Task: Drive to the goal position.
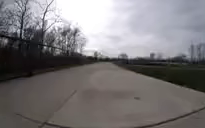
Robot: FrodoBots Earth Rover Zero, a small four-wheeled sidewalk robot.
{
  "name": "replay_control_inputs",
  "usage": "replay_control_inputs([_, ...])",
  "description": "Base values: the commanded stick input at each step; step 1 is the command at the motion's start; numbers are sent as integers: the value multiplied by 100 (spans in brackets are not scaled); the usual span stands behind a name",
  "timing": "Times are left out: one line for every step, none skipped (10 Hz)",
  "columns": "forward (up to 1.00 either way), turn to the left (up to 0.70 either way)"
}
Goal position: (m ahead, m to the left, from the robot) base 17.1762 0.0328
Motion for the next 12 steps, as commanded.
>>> replay_control_inputs([100,2])
replay_control_inputs([100,8])
replay_control_inputs([100,14])
replay_control_inputs([100,10])
replay_control_inputs([100,4])
replay_control_inputs([100,1])
replay_control_inputs([100,0])
replay_control_inputs([100,0])
replay_control_inputs([100,0])
replay_control_inputs([100,0])
replay_control_inputs([100,0])
replay_control_inputs([100,0])
